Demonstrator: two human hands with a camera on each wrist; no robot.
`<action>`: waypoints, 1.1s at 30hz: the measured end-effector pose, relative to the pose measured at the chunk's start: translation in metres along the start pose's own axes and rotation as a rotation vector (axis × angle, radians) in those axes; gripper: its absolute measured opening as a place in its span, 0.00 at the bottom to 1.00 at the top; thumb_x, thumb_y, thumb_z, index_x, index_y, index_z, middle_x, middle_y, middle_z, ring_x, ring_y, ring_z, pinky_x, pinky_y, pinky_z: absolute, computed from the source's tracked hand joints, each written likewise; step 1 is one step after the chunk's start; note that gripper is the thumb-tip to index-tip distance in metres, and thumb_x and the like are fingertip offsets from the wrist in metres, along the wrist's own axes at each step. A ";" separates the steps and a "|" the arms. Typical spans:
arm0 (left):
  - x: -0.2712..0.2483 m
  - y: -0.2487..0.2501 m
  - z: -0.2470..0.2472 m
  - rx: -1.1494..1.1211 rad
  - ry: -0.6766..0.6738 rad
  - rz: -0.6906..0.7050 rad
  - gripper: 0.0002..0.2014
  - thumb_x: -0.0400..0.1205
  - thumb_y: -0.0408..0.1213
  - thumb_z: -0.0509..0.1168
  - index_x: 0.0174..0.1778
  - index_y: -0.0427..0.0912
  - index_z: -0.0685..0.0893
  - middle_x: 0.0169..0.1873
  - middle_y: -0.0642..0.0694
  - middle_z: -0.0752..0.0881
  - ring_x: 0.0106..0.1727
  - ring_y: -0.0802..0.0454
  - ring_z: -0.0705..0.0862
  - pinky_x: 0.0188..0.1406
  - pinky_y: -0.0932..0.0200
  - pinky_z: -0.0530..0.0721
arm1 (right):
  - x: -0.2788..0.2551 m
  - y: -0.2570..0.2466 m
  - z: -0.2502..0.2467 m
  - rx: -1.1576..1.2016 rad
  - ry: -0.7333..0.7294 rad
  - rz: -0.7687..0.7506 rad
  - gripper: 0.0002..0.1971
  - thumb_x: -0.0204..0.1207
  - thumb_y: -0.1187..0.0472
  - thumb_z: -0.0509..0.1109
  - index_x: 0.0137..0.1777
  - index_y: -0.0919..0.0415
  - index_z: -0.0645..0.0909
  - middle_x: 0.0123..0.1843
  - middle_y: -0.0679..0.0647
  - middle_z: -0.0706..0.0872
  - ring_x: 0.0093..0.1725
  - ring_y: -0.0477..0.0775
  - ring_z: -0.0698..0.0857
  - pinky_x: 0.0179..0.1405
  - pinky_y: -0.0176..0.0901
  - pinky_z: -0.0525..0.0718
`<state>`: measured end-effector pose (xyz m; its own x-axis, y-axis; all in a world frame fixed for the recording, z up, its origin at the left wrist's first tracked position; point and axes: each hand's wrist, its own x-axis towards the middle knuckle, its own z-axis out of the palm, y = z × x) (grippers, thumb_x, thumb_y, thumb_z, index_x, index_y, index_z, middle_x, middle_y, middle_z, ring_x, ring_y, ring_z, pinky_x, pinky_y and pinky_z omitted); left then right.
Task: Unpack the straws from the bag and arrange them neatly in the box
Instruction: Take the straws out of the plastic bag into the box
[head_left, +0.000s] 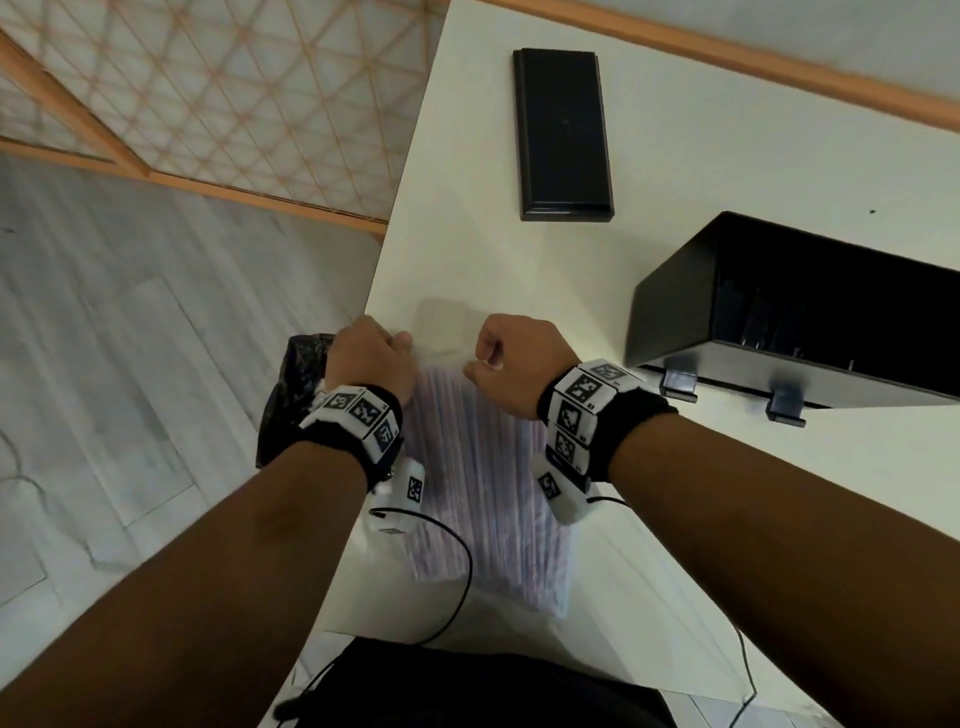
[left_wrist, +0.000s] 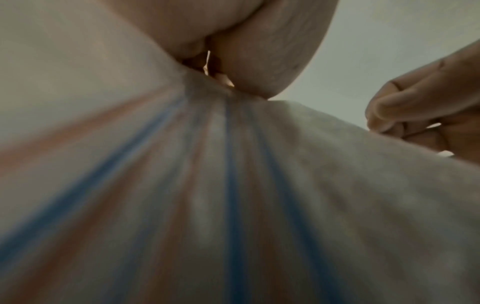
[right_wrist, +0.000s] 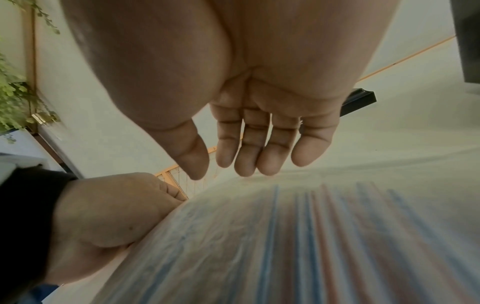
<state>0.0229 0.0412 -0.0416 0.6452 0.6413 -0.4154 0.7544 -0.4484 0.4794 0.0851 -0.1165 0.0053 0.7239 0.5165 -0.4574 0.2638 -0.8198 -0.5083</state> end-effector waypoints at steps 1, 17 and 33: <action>0.002 -0.002 0.001 0.018 -0.006 0.024 0.12 0.87 0.44 0.64 0.53 0.36 0.81 0.57 0.34 0.84 0.57 0.35 0.83 0.55 0.48 0.77 | 0.001 0.001 0.001 -0.008 -0.008 0.006 0.10 0.76 0.50 0.73 0.46 0.54 0.78 0.50 0.52 0.86 0.52 0.55 0.83 0.55 0.49 0.82; -0.009 0.024 -0.009 -0.506 -0.010 0.062 0.17 0.88 0.33 0.56 0.30 0.38 0.72 0.29 0.48 0.76 0.33 0.48 0.71 0.39 0.51 0.68 | 0.025 -0.016 -0.013 0.026 -0.155 -0.100 0.20 0.87 0.54 0.60 0.31 0.54 0.70 0.33 0.47 0.76 0.35 0.48 0.74 0.36 0.42 0.69; -0.012 0.034 -0.004 0.071 -0.330 0.705 0.19 0.93 0.41 0.52 0.36 0.42 0.74 0.30 0.54 0.72 0.40 0.47 0.75 0.40 0.59 0.61 | -0.004 0.007 -0.031 -0.032 -0.082 -0.061 0.19 0.86 0.53 0.60 0.32 0.54 0.72 0.32 0.46 0.76 0.35 0.47 0.75 0.35 0.40 0.69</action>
<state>0.0403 0.0208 -0.0172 0.9693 -0.0230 -0.2449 0.1520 -0.7267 0.6699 0.1040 -0.1316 0.0263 0.6516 0.5834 -0.4848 0.3274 -0.7928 -0.5141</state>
